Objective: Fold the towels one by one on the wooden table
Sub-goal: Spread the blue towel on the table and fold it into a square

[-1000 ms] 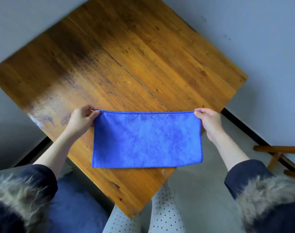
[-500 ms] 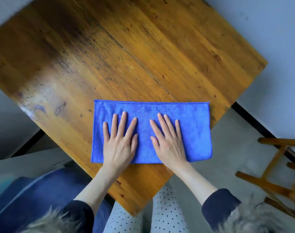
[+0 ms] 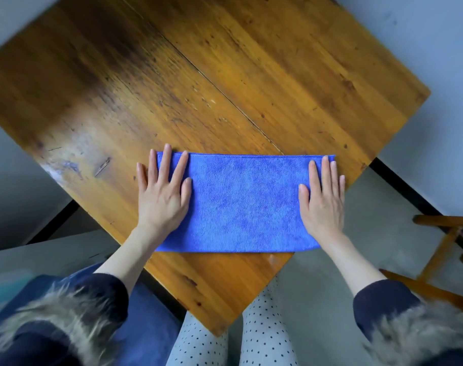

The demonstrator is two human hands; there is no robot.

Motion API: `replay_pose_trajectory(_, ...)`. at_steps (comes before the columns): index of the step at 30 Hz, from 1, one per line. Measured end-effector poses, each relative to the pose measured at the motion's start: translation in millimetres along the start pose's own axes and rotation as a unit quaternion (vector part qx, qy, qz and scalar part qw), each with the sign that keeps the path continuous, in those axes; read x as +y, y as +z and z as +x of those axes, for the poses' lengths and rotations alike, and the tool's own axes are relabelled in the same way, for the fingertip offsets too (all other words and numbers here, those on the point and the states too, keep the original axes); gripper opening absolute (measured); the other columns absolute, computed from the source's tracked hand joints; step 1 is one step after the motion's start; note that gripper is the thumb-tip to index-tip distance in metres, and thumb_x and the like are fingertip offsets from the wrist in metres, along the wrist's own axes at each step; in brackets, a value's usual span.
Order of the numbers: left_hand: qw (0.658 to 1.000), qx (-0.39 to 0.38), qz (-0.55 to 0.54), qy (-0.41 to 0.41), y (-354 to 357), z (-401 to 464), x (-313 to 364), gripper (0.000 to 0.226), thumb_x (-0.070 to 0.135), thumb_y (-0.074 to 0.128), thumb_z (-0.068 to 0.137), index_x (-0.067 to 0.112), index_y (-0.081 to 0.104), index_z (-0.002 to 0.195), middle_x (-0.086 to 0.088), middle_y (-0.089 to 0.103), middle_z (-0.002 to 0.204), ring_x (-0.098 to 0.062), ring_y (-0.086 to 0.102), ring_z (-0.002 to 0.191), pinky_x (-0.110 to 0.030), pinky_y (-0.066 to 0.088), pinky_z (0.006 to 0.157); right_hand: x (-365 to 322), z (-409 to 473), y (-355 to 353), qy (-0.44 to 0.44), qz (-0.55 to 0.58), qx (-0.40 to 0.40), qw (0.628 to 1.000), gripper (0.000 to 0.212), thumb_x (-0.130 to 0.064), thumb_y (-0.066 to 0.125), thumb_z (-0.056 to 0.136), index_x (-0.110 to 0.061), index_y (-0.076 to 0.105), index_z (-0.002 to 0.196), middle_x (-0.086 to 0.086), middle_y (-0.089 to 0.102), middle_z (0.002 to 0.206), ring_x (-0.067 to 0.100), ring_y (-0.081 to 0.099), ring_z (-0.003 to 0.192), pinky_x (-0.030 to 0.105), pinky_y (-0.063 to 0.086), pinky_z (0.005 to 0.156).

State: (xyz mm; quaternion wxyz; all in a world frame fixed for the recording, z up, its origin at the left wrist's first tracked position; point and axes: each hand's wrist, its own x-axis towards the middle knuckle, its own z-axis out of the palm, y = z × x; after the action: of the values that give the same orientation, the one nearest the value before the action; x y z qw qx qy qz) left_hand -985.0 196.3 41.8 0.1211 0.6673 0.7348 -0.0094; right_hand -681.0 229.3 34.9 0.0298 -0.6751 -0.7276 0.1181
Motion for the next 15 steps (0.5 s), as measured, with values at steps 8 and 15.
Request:
replay_pose_trajectory(8, 0.994, 0.041, -0.100, -0.020, -5, -16, -4, 0.047, 0.015, 0.039, 0.096, 0.009, 0.034, 0.142, -0.020, 0.025, 0.150, -0.041, 0.026, 0.137, -0.053, 0.025, 0.109, -26, -19, -3, -0.058, -0.049, -0.002, 0.997, 0.057, -0.037, 0.029, 0.094, -0.009, 0.032, 0.143, 0.017, 0.025, 0.151, 0.032, 0.020, 0.141, 0.056, 0.011, 0.113)
replay_pose_trajectory(15, 0.940, 0.068, -0.182, -0.280, -8, -63, 7, 0.037, 0.030, 0.062, 0.087, 0.002, 0.056, 0.110, -0.021, 0.048, 0.107, -0.038, 0.042, 0.101, -0.045, 0.035, 0.084, -75, -57, 16, -0.161, -0.064, -0.046, 0.984, 0.055, -0.042, 0.034, 0.092, -0.018, 0.038, 0.141, 0.012, 0.030, 0.150, 0.031, 0.026, 0.139, 0.059, 0.020, 0.110)
